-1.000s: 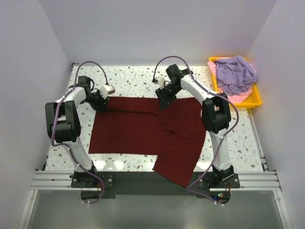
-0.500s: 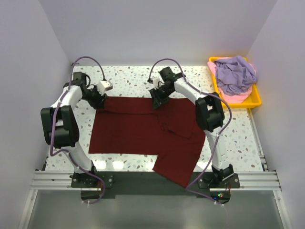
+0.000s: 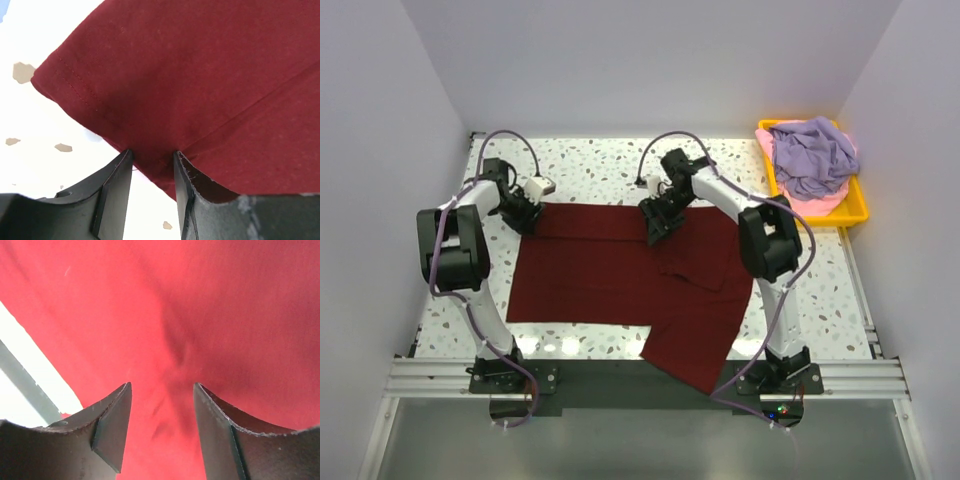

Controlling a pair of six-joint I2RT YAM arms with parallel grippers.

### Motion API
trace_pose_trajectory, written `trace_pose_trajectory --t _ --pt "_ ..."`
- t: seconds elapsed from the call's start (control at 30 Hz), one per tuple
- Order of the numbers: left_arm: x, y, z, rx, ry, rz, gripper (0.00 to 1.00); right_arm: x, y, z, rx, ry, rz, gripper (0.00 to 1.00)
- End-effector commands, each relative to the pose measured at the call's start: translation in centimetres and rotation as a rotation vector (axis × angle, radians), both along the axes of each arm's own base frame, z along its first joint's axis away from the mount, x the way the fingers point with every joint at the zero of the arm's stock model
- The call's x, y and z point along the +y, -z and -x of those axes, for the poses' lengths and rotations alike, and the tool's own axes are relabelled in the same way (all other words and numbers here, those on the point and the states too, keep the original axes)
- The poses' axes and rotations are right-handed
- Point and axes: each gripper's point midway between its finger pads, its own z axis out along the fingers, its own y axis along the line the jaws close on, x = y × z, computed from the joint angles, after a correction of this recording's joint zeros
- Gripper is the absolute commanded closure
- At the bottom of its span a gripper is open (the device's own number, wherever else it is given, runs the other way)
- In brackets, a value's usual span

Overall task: Fold and stack the t-shirts
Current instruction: Fold the tshirt

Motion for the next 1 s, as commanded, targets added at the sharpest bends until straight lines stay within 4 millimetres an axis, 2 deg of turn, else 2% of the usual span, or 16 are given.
trace_pose_trajectory --t 0.0,0.03,0.1,0.13,0.17,0.23,0.27,0.37,0.47,0.53,0.7,0.83,0.97 --pt "2.1 -0.6 -0.3 -0.033 -0.075 -0.089 0.57 -3.3 -7.3 1.8 -0.061 -0.007 -0.034 0.44" --pt "2.3 -1.3 -0.1 -0.052 -0.08 -0.104 0.57 -5.2 -7.3 1.5 -0.067 0.022 -0.001 0.44" --pt "2.1 -2.6 -0.4 -0.094 -0.078 -0.1 0.57 -7.9 -7.4 2.6 -0.062 0.039 0.037 0.44" --pt "1.9 -4.0 -0.7 -0.134 -0.077 -0.093 0.56 -9.6 -7.3 2.5 -0.062 0.067 0.061 0.44" --pt "1.8 -4.8 -0.9 -0.157 -0.081 -0.082 0.56 -11.1 -6.3 3.2 -0.045 0.075 0.112 0.45" --pt "0.6 -6.7 -1.3 -0.212 -0.055 -0.037 0.54 -13.2 -6.1 3.4 -0.073 0.078 0.161 0.46" --pt "-0.2 -7.1 -1.4 -0.225 -0.038 -0.033 0.54 -14.6 -5.1 3.8 -0.076 0.075 0.221 0.47" --pt "-2.0 -7.4 -1.8 -0.244 0.0 -0.036 0.53 -15.8 -4.5 4.5 -0.086 0.078 0.268 0.48" --pt "-3.0 -6.2 -2.9 -0.231 -0.003 -0.041 0.53 -16.5 -3.4 4.1 -0.103 0.084 0.313 0.5" --pt "-3.0 -5.4 -3.8 -0.212 -0.025 -0.052 0.53 -17.2 -2.5 3.4 -0.124 0.087 0.358 0.51" --pt "-2.5 -3.0 -3.1 -0.139 -0.042 -0.074 0.53 -17.9 0.4 2.2 -0.105 0.056 0.422 0.52" --pt "-1.9 0.1 -2.2 -0.077 -0.034 -0.112 0.54 -18.1 1.9 0.7 -0.107 0.059 0.453 0.52" --pt "-1.1 2.6 -3.6 -0.045 -0.057 -0.141 0.55 -18.3 3.8 -0.9 -0.092 0.076 0.494 0.53"
